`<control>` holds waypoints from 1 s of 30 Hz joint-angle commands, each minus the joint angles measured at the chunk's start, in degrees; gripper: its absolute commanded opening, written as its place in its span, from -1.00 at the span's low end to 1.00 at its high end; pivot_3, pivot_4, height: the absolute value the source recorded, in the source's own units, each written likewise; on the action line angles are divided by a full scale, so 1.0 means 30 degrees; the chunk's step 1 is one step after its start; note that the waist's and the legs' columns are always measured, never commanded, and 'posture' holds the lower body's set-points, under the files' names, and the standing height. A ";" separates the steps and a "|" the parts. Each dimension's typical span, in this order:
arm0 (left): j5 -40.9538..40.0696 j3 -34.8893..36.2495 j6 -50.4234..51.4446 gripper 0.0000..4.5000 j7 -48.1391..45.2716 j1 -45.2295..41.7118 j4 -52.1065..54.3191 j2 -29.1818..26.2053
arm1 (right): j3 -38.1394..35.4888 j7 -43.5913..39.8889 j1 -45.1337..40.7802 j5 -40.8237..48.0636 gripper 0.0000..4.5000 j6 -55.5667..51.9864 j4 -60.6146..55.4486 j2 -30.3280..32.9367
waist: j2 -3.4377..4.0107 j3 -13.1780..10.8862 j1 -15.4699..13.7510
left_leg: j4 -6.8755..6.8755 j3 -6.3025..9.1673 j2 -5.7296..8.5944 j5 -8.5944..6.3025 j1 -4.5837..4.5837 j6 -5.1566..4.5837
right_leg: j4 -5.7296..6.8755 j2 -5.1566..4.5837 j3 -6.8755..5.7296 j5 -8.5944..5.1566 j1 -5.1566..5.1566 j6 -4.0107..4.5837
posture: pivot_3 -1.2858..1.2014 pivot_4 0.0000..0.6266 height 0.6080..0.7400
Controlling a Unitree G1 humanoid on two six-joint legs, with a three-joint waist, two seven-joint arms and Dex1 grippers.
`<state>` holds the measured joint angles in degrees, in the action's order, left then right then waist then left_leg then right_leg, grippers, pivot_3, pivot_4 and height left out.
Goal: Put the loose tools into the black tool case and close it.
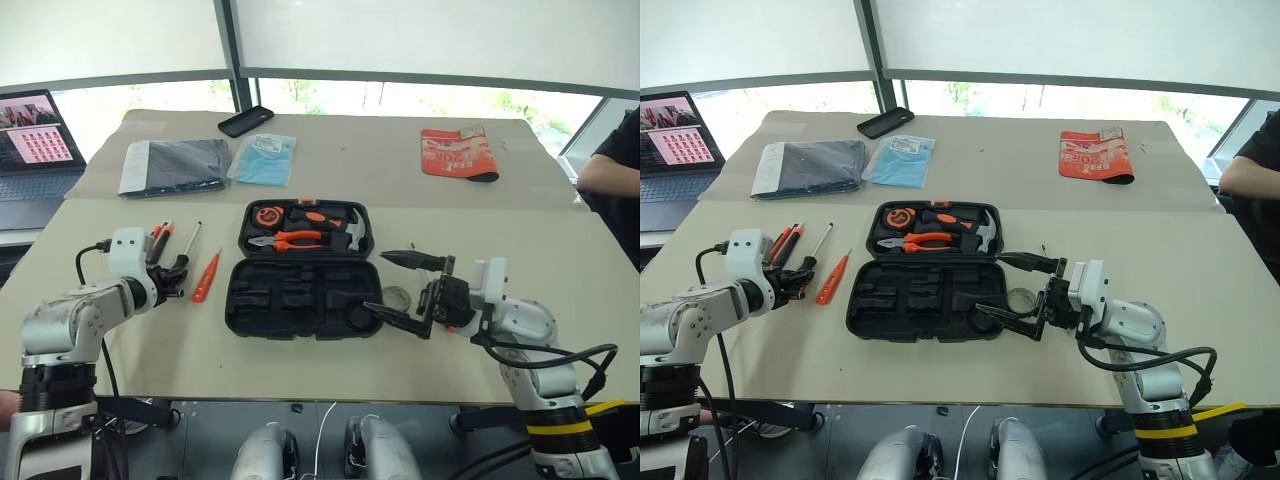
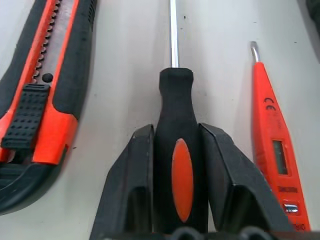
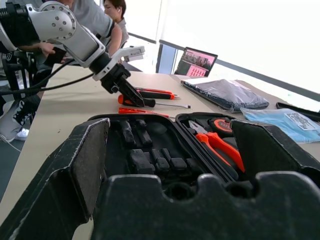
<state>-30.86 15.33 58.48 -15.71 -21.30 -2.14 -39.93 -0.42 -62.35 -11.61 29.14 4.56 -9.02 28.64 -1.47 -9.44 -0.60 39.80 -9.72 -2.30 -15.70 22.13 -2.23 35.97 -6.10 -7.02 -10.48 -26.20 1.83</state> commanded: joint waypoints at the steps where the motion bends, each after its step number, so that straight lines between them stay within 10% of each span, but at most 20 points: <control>1: 0.0104 0.1635 -0.2196 -0.61 -0.0412 0.0460 0.0691 0.0487 | -0.0218 -0.0080 -0.0025 -0.0084 1.00 0.0144 -0.0603 0.0287 | 0.0000 0.0000 0.0038 | 0.0000 0.0001 0.0000 0.0000 0.0000 0.0000 | 0.0001 0.0000 0.0001 0.0000 0.0000 0.0000 | 0.03 -0.52 1.00; 8: 0.1005 0.1225 -1.1262 -0.61 -0.6292 0.1297 0.2742 0.0268 | -0.1354 0.0433 0.0279 -0.0237 1.00 0.0315 -0.0638 0.0926 | -0.0042 -0.0023 -0.0077 | 0.0012 0.0013 0.0003 -0.0001 0.0048 0.0001 | -0.0020 -0.0045 -0.0019 0.0009 -0.0014 0.0016 | 0.03 -0.52 1.00; 15: 0.6941 -0.6237 -1.9575 -0.61 -1.3250 -0.2621 -0.0436 -0.1240 | -0.3328 0.0465 0.0536 0.0029 1.00 -0.0039 0.0023 0.2700 | -0.0037 -0.0022 -0.0346 | 0.0012 0.0011 0.0074 -0.0022 0.0058 -0.0036 | -0.0031 -0.0050 -0.0047 0.0008 -0.0006 0.0012 | 0.03 -0.52 1.00; 30: 1.2200 -1.1487 -2.5287 -0.61 -1.5805 -0.7522 -0.7817 0.1205 | -0.3432 0.1347 0.2336 -0.0028 1.00 -0.0116 -0.1534 0.2298 | -0.0044 -0.0025 -0.0028 | 0.0046 -0.0008 0.0115 0.0026 0.0102 -0.0416 | -0.0053 -0.0002 -0.0049 -0.0010 -0.0013 -0.0032 | 0.03 -0.52 1.00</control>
<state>5.36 -19.11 -16.33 -62.33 -43.90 -26.87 -36.29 -9.50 -58.74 -5.19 28.22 4.17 -11.29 35.39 -1.60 -9.51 -0.68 39.99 -9.74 -1.95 -15.65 22.45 -3.54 35.81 -6.13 -7.16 -10.52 -26.22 1.70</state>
